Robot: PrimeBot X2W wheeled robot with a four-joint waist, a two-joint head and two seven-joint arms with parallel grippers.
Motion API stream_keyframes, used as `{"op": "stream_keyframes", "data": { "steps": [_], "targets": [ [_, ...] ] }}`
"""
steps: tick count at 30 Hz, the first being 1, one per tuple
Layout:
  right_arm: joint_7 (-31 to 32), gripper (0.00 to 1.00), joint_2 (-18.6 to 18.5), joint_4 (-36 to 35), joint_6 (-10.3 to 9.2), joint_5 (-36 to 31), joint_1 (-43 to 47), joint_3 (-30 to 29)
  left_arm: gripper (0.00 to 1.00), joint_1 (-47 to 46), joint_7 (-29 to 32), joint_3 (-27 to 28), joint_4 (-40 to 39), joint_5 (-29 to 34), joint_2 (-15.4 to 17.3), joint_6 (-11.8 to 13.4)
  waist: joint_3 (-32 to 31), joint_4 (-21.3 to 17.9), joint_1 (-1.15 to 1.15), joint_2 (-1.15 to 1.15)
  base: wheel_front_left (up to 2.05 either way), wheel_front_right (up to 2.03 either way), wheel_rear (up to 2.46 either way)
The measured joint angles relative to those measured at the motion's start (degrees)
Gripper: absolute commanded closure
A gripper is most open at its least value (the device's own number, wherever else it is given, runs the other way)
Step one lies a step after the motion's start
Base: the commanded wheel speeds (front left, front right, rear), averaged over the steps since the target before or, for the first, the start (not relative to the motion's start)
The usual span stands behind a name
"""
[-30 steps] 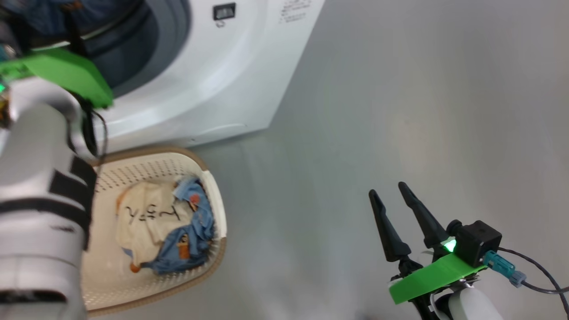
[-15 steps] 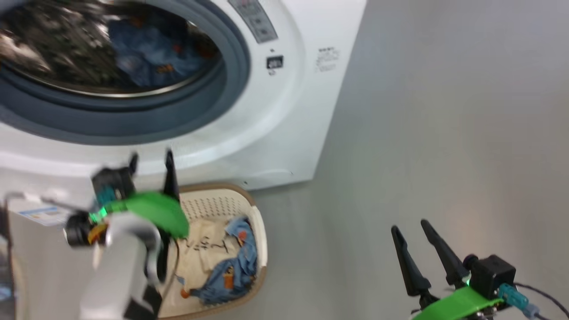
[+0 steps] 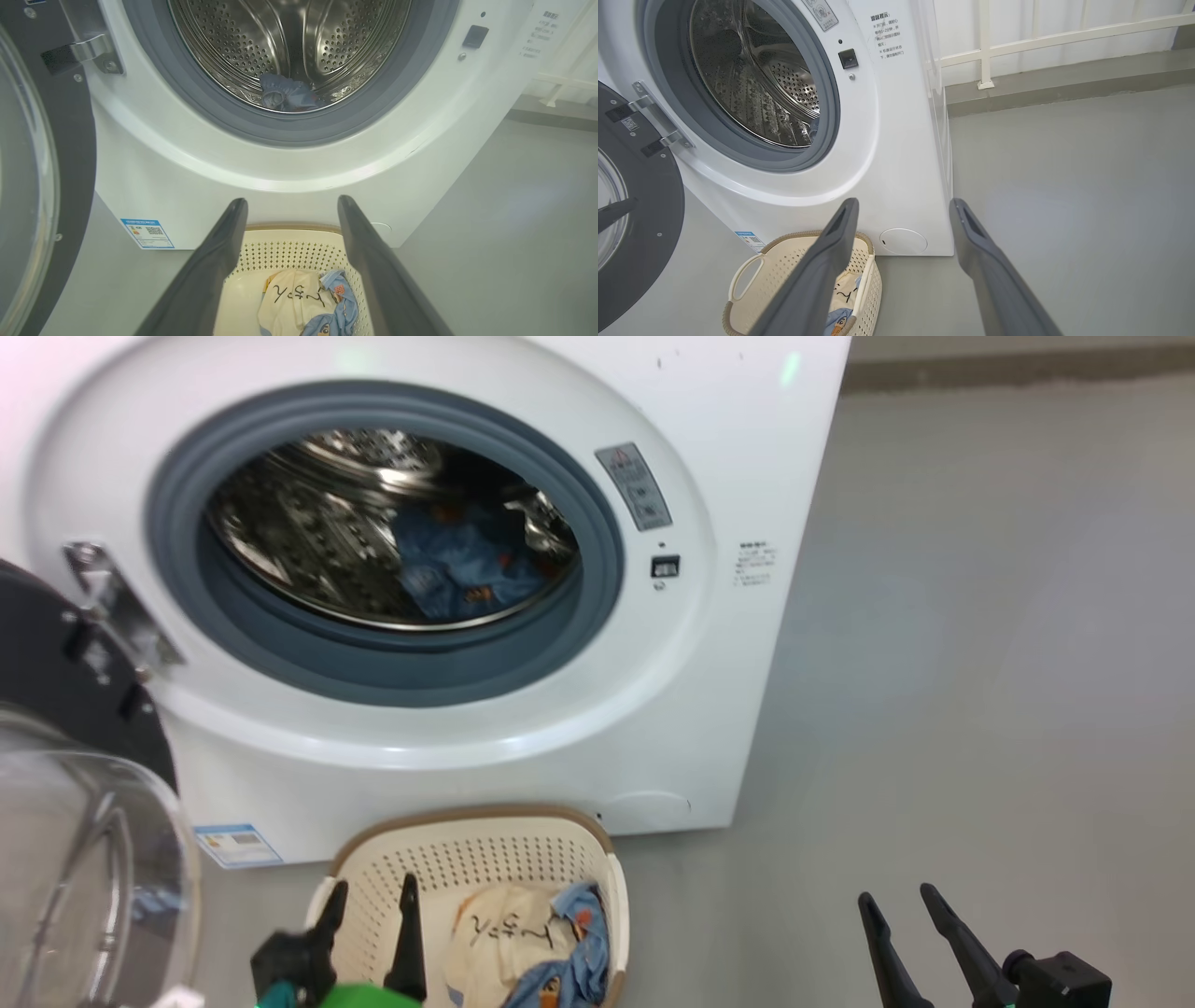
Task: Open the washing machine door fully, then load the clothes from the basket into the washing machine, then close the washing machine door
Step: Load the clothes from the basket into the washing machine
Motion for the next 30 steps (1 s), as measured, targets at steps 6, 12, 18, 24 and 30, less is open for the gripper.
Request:
{"op": "stream_keyframes", "data": {
  "steps": [6,12,18,24,30],
  "targets": [
    [0.0,0.00,-0.1,-0.5,0.00,-0.1,1.3,-0.4,0.00,8.1,0.0,1.4,-8.7,0.4,0.6,0.2,-3.3,2.1,0.00,0.00,0.00,0.00,0.00],
    [0.0,0.00,-0.3,-0.8,0.00,-0.5,2.7,-0.5,0.00,13.8,0.0,3.7,-13.1,1.2,0.9,-0.1,-5.5,2.8,0.00,0.00,0.00,0.00,0.00],
    [0.0,0.00,-0.8,-1.1,0.00,-0.5,3.8,-0.7,0.00,18.5,0.0,5.0,-14.9,2.1,0.9,-1.1,-7.1,3.0,0.00,0.00,0.00,0.00,0.00],
    [0.0,0.00,-1.0,-1.5,0.00,-0.5,3.9,-0.9,0.00,19.7,0.0,6.1,-15.5,2.1,0.8,-1.3,-7.2,3.0,0.00,0.00,0.00,0.00,0.00],
    [0.0,0.00,-1.0,-1.8,0.00,-0.5,4.8,-1.2,0.00,19.8,0.0,6.6,-15.7,2.2,0.7,-1.9,-6.7,2.8,0.00,0.00,0.00,0.00,0.00]
  ]
}}
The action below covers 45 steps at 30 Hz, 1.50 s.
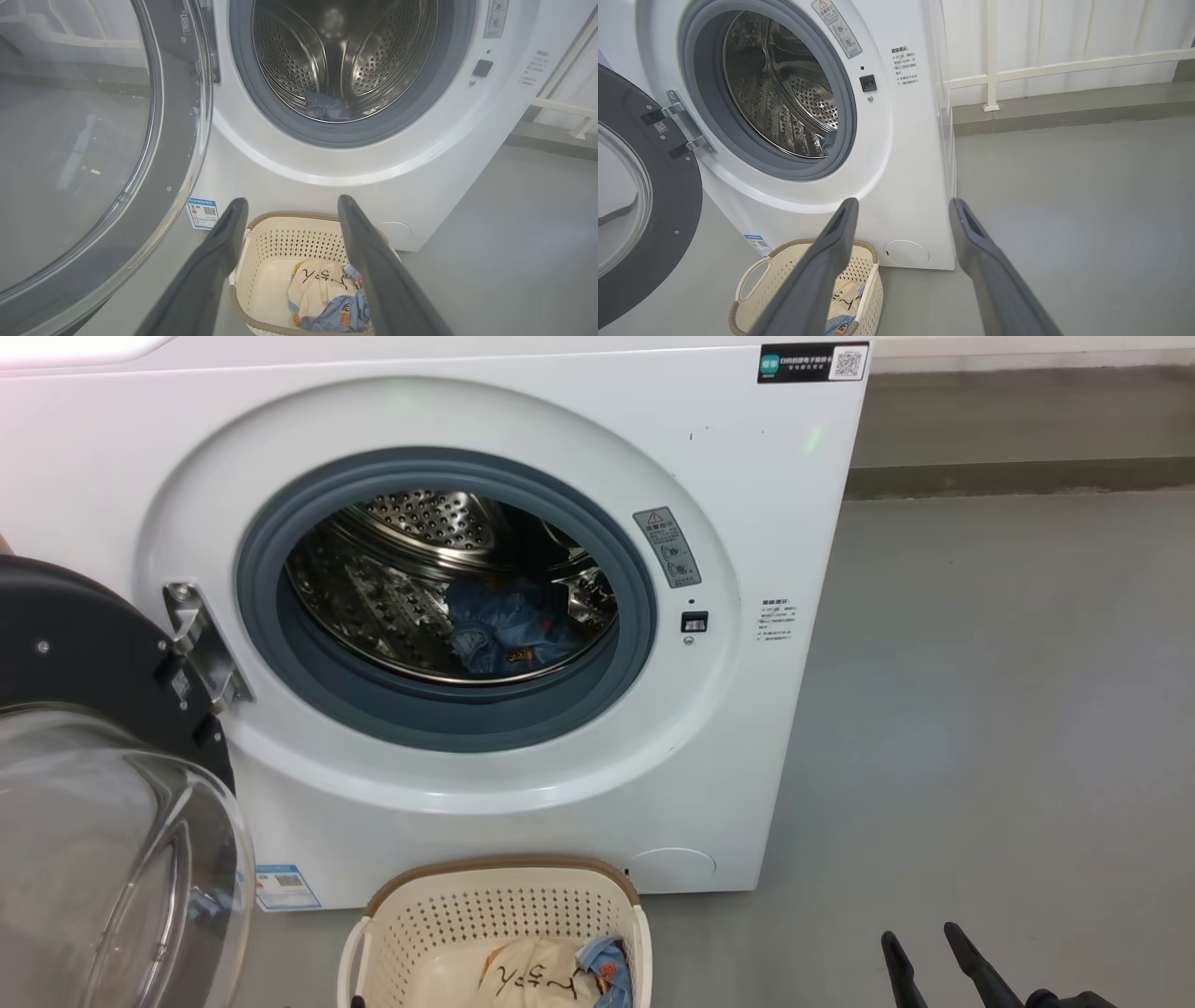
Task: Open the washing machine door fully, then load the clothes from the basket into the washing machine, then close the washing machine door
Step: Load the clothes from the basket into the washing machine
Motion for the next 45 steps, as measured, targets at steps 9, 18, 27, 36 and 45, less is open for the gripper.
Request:
{"op": "stream_keyframes", "data": {
  "steps": [9,18,27,36,45],
  "targets": [
    [0.0,0.00,0.0,-0.2,0.00,0.0,-0.1,-0.2,0.00,-0.1,0.0,-0.4,1.1,0.5,-0.1,0.0,1.9,-0.6,0.00,0.00,0.00,0.00,0.00],
    [0.0,0.00,-0.3,-0.3,0.00,-0.1,-2.2,0.6,0.00,-5.5,2.6,-4.7,5.7,0.5,-0.1,-1.4,6.4,-1.8,0.00,0.00,0.00,0.00,0.00],
    [0.0,0.00,-0.3,-1.2,0.00,0.0,-9.6,1.2,0.00,-18.9,9.4,-8.0,12.3,1.5,-0.2,-3.6,15.5,-3.3,0.02,0.00,0.00,0.00,0.00],
    [0.0,0.00,-0.2,-1.8,0.00,0.1,-17.5,2.6,0.00,-33.4,14.7,-6.5,28.4,0.0,0.5,-5.3,26.6,-6.5,0.02,0.00,0.00,0.00,0.00],
    [0.0,0.00,0.3,-2.2,0.00,0.5,-22.0,3.0,0.00,-45.2,16.3,-5.0,43.8,-0.8,2.2,-6.5,35.7,-10.3,0.02,0.00,0.00,0.00,0.00]
  ]
}}
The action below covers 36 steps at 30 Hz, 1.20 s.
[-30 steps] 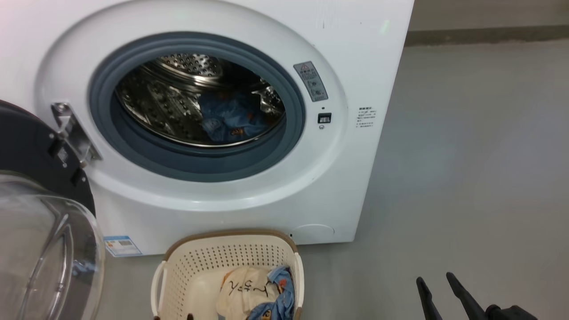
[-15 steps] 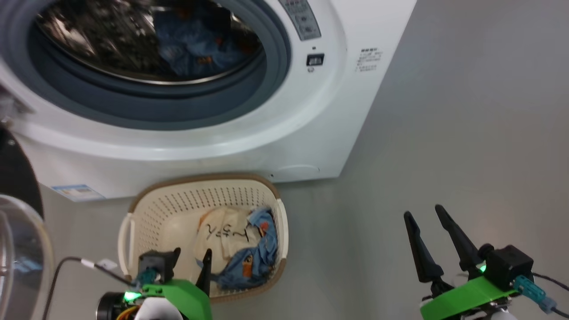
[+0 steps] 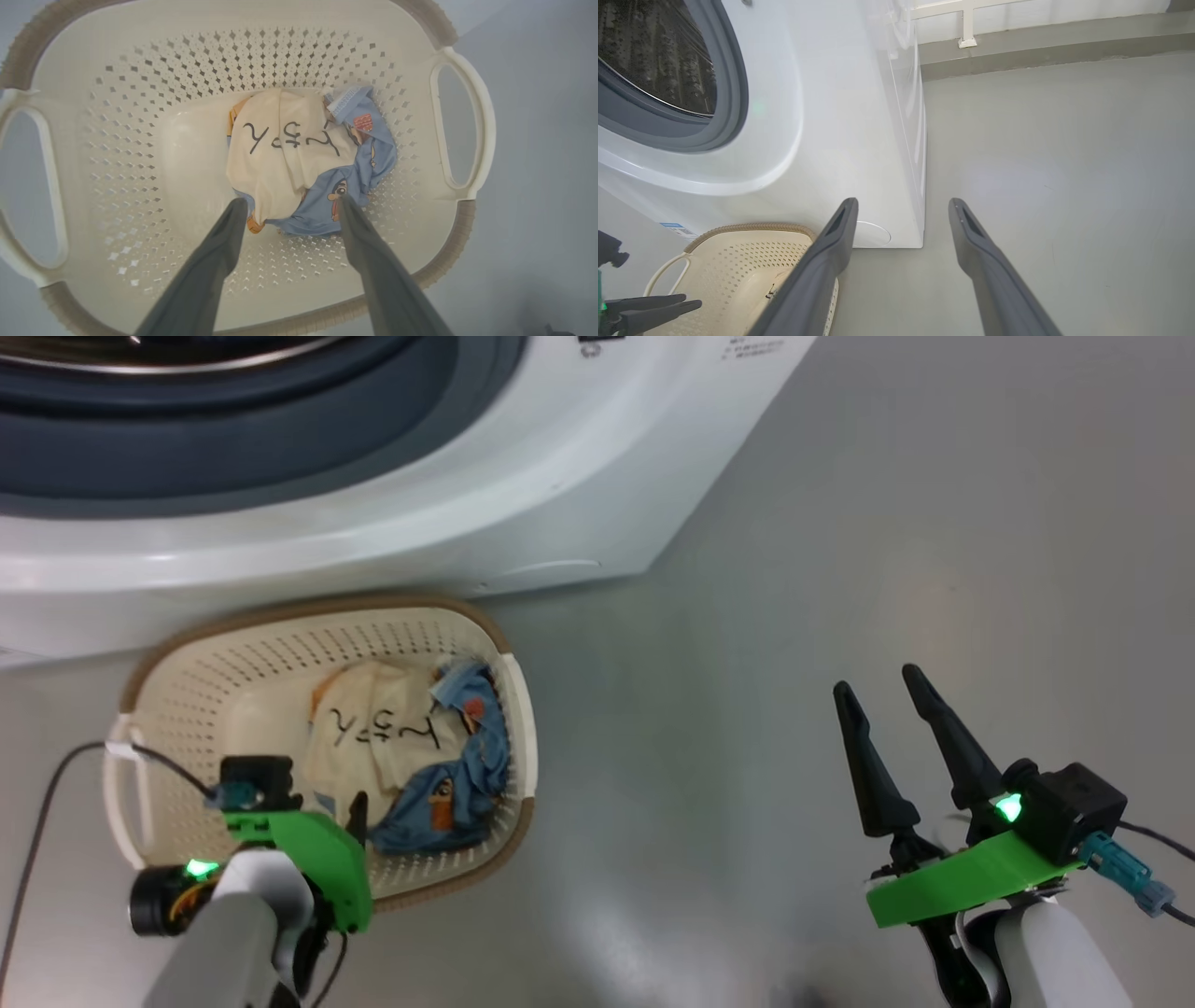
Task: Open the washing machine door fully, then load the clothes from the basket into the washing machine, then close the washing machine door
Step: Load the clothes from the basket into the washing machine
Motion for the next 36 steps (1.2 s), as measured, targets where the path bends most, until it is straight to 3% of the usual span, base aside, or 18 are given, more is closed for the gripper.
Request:
{"op": "stream_keyframes", "data": {
  "steps": [18,36],
  "targets": [
    [0.0,0.00,1.2,-1.6,0.00,0.1,-3.0,1.4,0.00,-17.2,0.3,2.5,18.4,-3.3,2.3,-1.5,14.3,-5.8,0.00,0.00,0.00,0.00,0.00],
    [-0.1,0.00,1.0,-3.8,0.00,0.1,-3.0,-0.6,0.00,-24.3,0.3,2.4,23.1,-4.5,3.2,-0.9,20.9,-7.7,-0.01,0.00,0.00,0.00,0.00]
  ]
}}
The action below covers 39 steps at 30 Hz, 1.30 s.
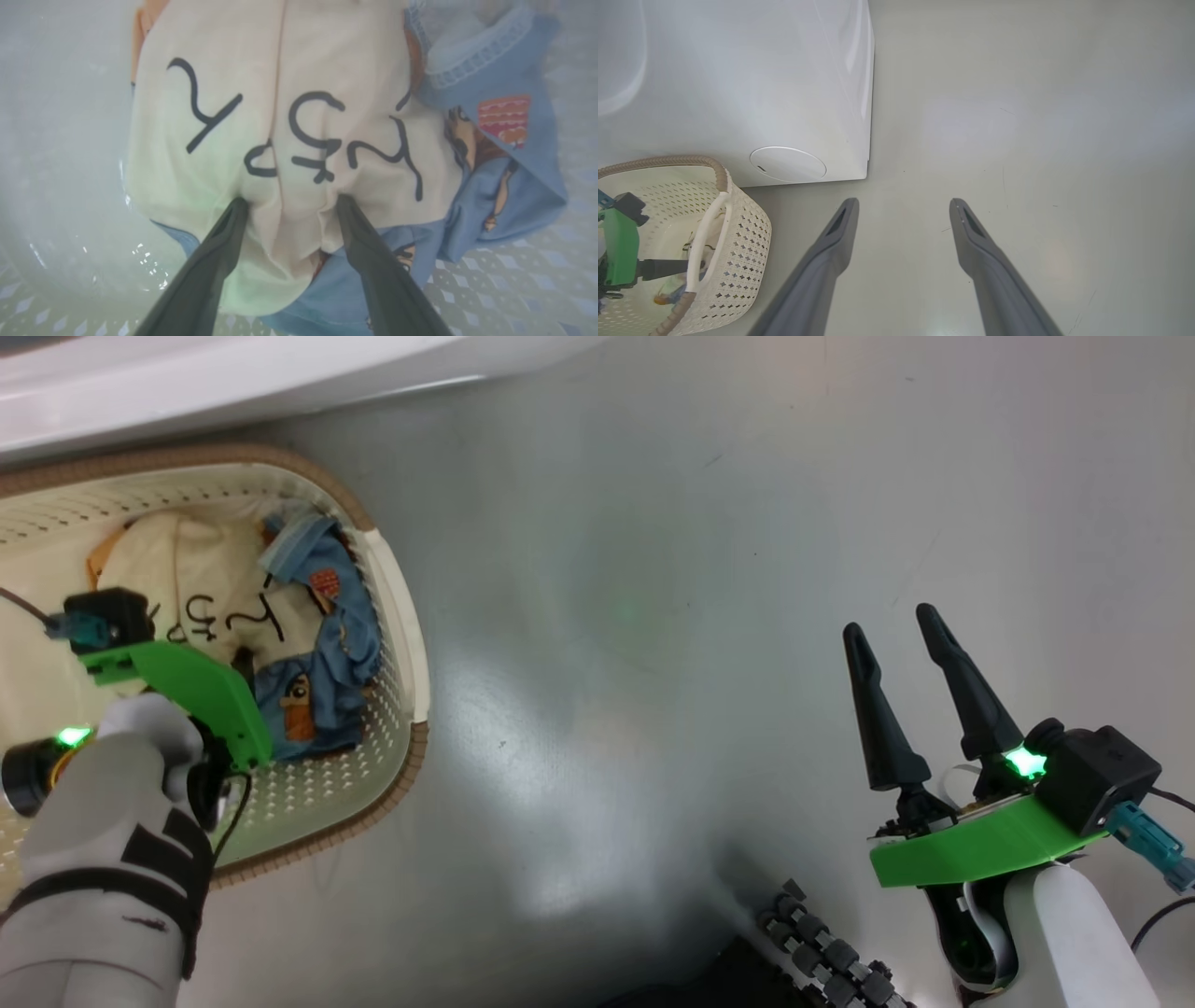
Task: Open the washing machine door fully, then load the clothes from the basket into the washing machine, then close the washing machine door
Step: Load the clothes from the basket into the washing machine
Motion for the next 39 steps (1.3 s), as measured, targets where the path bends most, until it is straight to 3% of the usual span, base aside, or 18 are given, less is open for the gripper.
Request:
{"op": "stream_keyframes", "data": {
  "steps": [5,6,7,8,9,10,22,32,36,39],
  "targets": [
    [0.0,0.00,-0.5,-0.4,0.00,-0.1,0.1,-0.6,0.00,-1.7,-1.7,-0.7,0.2,-0.3,-0.8,-0.5,1.0,0.0,0.00,0.00,0.00,0.00,0.00],
    [0.0,0.00,-0.7,-0.6,0.00,-0.1,0.1,-0.8,0.04,-2.1,-1.8,-1.2,0.3,-0.1,-0.9,-0.7,1.1,0.1,0.00,0.00,0.00,0.00,0.00],
    [0.0,0.00,-0.8,-0.7,0.00,-0.1,0.1,-1.1,0.23,-2.4,-1.9,-1.7,0.3,0.2,-1.0,-0.7,1.3,0.1,0.00,0.00,0.00,0.00,0.00],
    [0.0,0.00,-0.9,-0.9,0.00,-0.1,0.1,-1.5,0.53,-2.6,-2.2,-2.2,0.4,0.4,-1.1,-0.7,1.5,0.1,0.00,0.00,0.00,0.00,0.00],
    [0.0,0.00,-1.1,-1.0,0.00,-0.1,0.1,-1.7,0.67,-2.7,-2.4,-2.5,0.4,0.7,-1.2,-0.6,1.6,0.1,0.00,0.00,0.00,0.00,0.00],
    [0.0,0.00,-1.2,-1.2,0.00,-0.1,0.1,-1.8,1.00,-2.7,-2.4,-2.9,0.5,1.1,-1.3,-0.6,1.7,0.1,0.00,0.00,0.00,0.00,0.00],
    [0.0,0.00,-1.4,-0.6,0.00,-0.2,0.1,-2.4,1.00,-2.2,-7.7,-2.4,1.0,-0.2,-3.2,1.0,0.3,1.9,0.00,0.00,0.00,0.00,0.00],
    [0.0,0.00,-1.4,1.3,0.00,-0.1,-0.1,-1.7,1.00,5.6,-15.6,-1.4,0.7,-2.8,-5.1,-0.7,-7.1,4.4,0.00,0.00,0.00,0.00,0.00],
    [0.0,0.00,-1.5,2.3,0.00,-0.1,0.1,-1.7,1.00,10.1,-16.2,-0.9,-2.4,-3.9,-5.9,-1.2,-11.3,5.6,-0.01,0.00,0.00,0.00,0.00],
    [0.0,0.00,-1.6,2.8,0.00,-0.1,0.6,-1.7,1.00,14.9,-16.2,-0.1,-9.0,-3.9,-6.0,-1.1,-14.9,6.5,-0.01,0.00,0.00,0.00,0.00]
  ]
}}
